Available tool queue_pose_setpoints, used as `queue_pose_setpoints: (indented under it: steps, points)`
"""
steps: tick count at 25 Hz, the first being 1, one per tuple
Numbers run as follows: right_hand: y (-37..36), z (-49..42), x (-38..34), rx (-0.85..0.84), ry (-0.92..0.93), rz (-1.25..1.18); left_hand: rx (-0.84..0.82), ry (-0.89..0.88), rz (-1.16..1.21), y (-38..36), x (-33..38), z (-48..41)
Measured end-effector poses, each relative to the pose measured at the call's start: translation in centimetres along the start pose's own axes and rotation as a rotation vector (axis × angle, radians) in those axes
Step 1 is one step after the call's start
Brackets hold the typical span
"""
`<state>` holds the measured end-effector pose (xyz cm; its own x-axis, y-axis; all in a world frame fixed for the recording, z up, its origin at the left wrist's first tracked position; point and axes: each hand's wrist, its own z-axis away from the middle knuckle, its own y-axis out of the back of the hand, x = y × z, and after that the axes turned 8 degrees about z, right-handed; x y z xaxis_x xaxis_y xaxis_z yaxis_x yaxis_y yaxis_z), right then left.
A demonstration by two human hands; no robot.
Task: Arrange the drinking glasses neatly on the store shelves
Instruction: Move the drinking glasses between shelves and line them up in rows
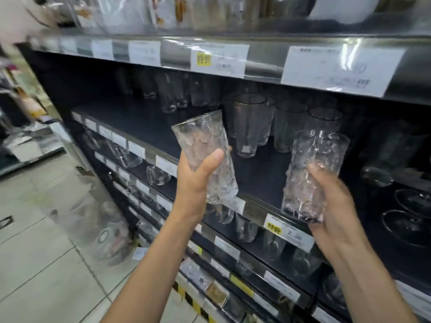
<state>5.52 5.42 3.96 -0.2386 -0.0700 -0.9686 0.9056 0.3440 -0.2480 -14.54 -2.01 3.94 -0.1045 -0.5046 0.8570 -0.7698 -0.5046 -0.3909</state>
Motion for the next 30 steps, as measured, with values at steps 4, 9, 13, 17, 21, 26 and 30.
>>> queue_pose_setpoints:
  steps: [4, 9, 13, 17, 21, 26, 30]
  points:
    - [-7.8, 0.8, 1.8, -0.262, -0.068, 0.007, 0.159, 0.003, 0.024, 7.1, 3.6, 1.7]
    - [-17.8, 0.8, 5.6, -0.473, -0.122, 0.061, 0.343, 0.01, 0.004, 15.1, 7.2, 4.1]
    - [-25.7, 1.0, 8.3, -0.615, -0.172, 0.09, 0.491, 0.003, -0.009, 21.3, 9.2, 5.2]
    - [-32.7, 1.3, 10.6, -0.726, -0.204, 0.127, 0.545, -0.021, -0.107, 27.3, 10.8, 5.2]
    - [-38.8, 1.2, 12.6, -0.781, -0.237, 0.15, 0.606, 0.0, -0.135, 32.6, 12.3, 3.8]
    - [-44.2, 0.3, 14.6, -0.784, -0.271, 0.164, 0.614, 0.028, -0.166, 37.7, 13.2, 0.6]
    - [-47.8, -1.5, 16.1, -0.768, -0.276, 0.208, 0.62, 0.044, -0.164, 41.2, 13.1, -3.1]
